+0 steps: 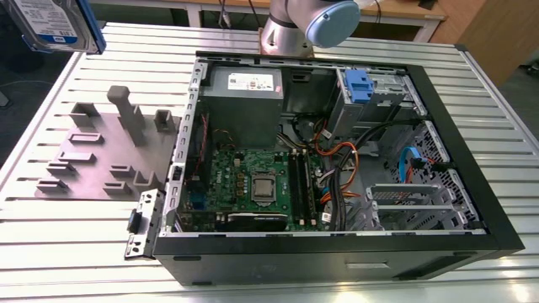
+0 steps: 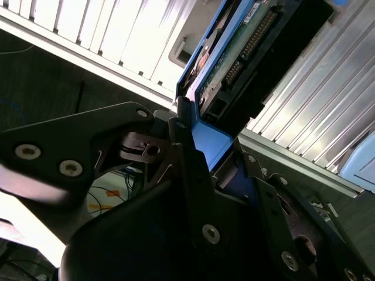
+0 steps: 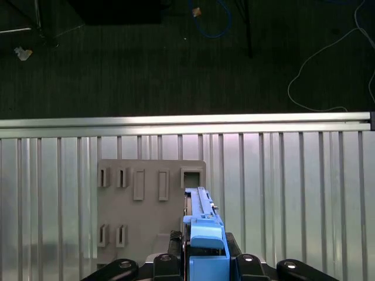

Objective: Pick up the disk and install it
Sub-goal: 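Pick up the disk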

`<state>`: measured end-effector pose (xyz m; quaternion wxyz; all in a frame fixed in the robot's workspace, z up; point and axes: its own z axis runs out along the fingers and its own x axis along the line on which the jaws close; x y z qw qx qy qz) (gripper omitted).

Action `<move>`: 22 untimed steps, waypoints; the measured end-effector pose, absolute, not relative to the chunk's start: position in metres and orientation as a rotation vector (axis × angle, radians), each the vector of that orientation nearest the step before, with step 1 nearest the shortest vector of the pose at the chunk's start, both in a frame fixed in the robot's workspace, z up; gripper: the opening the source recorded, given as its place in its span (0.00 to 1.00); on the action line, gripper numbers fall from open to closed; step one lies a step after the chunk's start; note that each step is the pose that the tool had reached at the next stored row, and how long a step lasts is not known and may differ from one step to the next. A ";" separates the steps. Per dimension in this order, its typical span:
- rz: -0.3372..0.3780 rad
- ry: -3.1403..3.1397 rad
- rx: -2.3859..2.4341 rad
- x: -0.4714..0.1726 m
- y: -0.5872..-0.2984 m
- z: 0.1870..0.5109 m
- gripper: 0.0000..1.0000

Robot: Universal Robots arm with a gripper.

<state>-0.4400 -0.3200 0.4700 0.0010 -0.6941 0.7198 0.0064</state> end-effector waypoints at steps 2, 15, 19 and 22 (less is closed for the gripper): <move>0.020 2.260 -2.179 -0.440 -0.320 0.472 0.36; 0.020 2.260 -2.179 -0.440 -0.320 0.485 0.36; 0.020 2.260 -2.179 -0.440 -0.320 0.489 0.36; 0.020 2.260 -2.179 -0.440 -0.320 0.492 0.36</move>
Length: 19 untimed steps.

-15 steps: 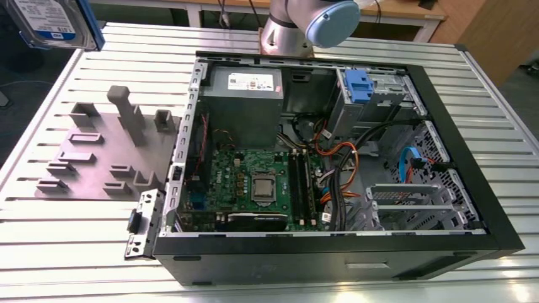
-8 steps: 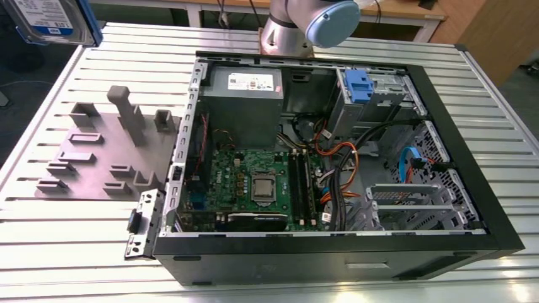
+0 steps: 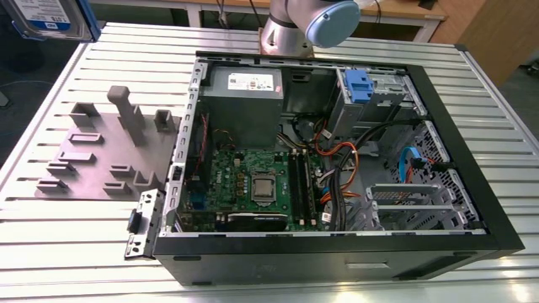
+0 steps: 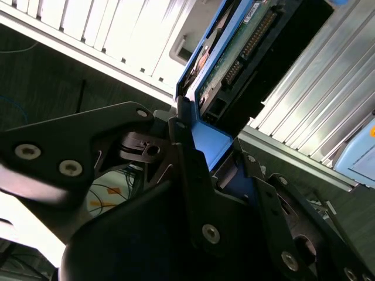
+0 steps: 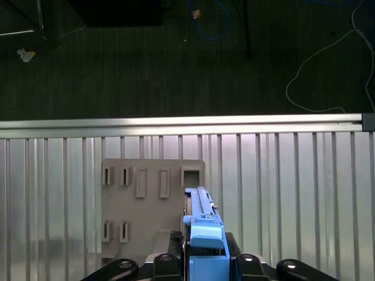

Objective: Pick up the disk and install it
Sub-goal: 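Pick up the disk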

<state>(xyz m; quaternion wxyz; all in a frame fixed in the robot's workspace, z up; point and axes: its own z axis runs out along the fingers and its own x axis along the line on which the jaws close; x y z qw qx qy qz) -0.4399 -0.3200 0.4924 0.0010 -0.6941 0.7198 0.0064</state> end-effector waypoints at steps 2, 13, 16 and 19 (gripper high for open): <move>0.020 2.260 -2.179 -0.440 -0.320 0.495 0.36; 0.020 2.260 -2.179 -0.440 -0.320 0.501 0.36; 0.020 2.260 -2.179 -0.440 -0.320 0.501 0.36; 0.020 2.260 -2.179 -0.440 -0.320 0.501 0.36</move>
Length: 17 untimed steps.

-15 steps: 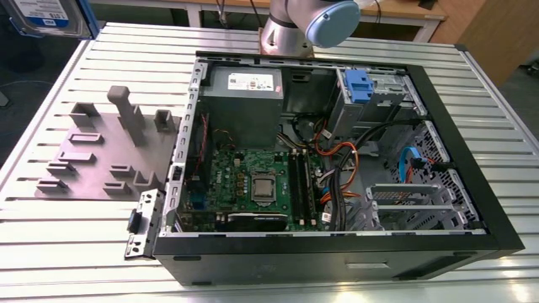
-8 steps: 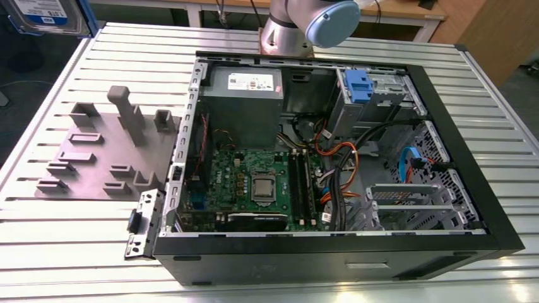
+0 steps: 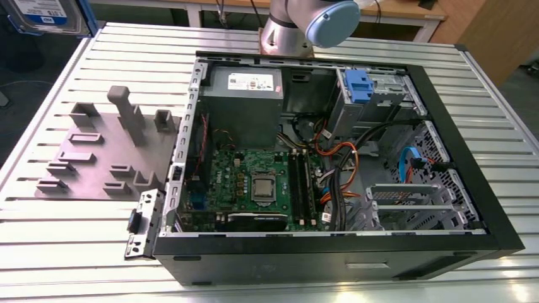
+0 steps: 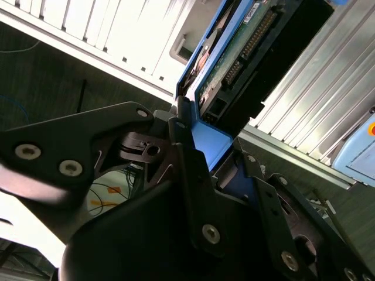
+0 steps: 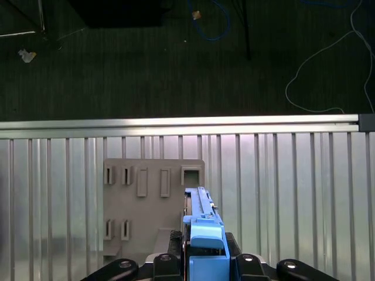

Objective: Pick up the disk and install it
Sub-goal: 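Pick up the disk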

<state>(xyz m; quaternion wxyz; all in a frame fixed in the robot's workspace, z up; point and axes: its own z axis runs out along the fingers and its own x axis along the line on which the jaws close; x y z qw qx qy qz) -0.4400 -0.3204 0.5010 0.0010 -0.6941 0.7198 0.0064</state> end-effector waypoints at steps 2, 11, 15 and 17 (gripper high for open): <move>0.020 2.260 -2.179 -0.440 -0.321 0.501 0.36; 0.020 2.260 -2.179 -0.440 -0.328 0.501 0.36; 0.020 2.260 -2.179 -0.435 -0.329 0.501 0.36; 0.020 2.260 -2.179 -0.433 -0.329 0.501 0.36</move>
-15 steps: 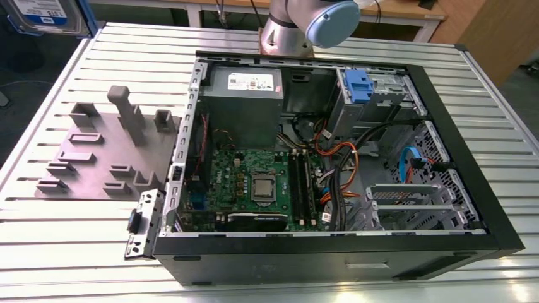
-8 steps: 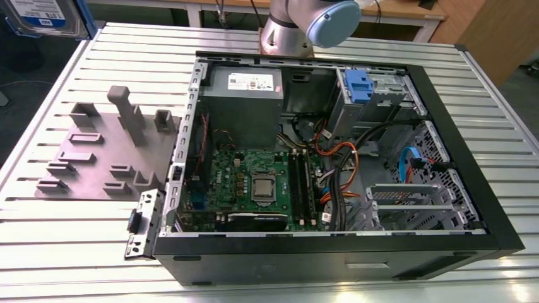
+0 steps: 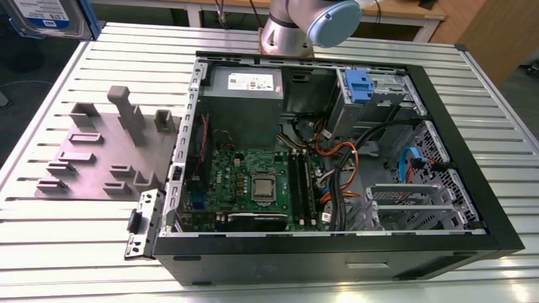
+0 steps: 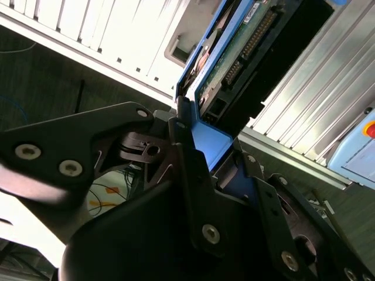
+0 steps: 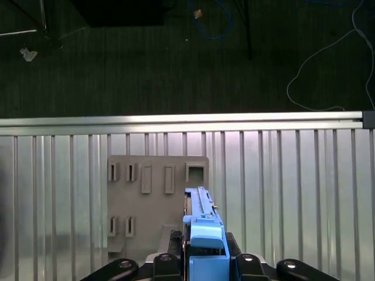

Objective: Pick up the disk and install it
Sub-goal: 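Pick up the disk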

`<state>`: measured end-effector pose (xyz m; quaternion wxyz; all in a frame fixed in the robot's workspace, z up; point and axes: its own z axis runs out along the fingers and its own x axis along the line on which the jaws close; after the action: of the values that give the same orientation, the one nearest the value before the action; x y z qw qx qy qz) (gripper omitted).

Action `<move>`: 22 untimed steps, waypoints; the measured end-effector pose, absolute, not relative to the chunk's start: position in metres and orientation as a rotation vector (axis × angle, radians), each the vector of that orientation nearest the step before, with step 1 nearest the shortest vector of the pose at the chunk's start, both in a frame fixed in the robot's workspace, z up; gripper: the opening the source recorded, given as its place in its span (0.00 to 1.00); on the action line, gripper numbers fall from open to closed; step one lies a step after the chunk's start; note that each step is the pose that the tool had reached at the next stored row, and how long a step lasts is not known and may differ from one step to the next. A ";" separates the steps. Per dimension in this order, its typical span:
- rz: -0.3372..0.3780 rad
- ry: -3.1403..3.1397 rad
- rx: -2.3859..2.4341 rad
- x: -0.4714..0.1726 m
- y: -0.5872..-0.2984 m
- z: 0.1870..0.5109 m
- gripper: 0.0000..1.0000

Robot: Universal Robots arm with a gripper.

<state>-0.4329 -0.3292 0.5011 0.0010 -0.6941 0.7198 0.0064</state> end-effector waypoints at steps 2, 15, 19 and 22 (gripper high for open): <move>0.020 2.260 -2.179 -0.433 -0.331 0.501 0.36; 0.020 2.260 -2.179 -0.433 -0.343 0.501 0.36; 0.019 2.260 -2.180 -0.433 -0.344 0.501 0.36; 0.018 2.261 -2.180 -0.433 -0.345 0.501 0.36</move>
<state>-0.4326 -0.3452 0.5009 0.0005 -0.6941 0.7199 0.0058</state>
